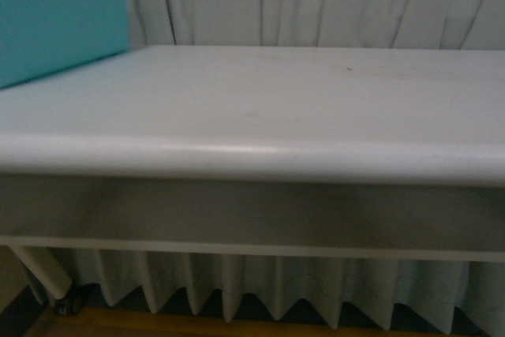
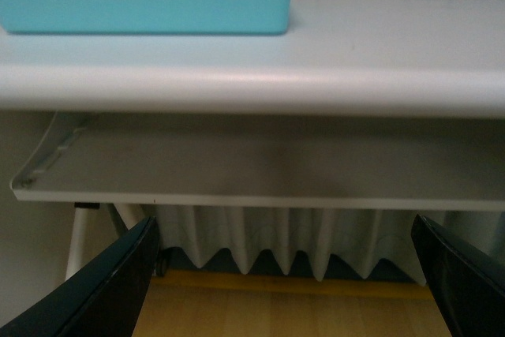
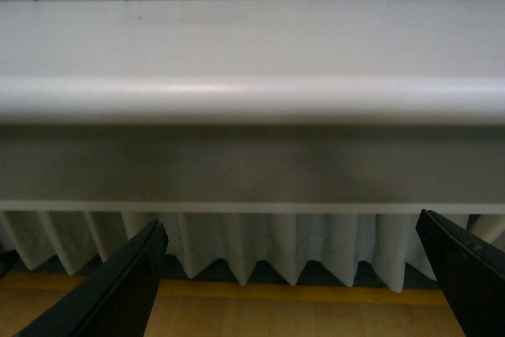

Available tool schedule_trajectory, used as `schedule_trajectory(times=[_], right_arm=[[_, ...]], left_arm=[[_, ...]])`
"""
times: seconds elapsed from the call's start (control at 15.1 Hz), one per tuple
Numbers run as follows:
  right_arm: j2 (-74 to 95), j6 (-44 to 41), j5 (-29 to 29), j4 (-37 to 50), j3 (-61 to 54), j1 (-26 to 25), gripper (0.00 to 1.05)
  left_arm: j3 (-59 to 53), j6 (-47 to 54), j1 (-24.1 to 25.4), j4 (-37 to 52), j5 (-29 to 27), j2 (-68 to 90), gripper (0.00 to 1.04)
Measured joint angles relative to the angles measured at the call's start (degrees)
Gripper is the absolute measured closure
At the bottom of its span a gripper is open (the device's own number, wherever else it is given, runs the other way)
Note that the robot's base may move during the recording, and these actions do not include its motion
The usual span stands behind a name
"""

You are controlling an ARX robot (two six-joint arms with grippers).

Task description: Wind up and store yellow beetle toy

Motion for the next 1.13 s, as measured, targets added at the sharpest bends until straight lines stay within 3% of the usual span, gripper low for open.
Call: schedule_trajectory(times=[1.13], right_arm=[[-0.02, 0.02, 0.04, -0.04, 0.00, 0.00, 0.07]], left_arm=[[0.00, 0.00, 0.00, -0.07, 0.02, 0.00, 0.07]])
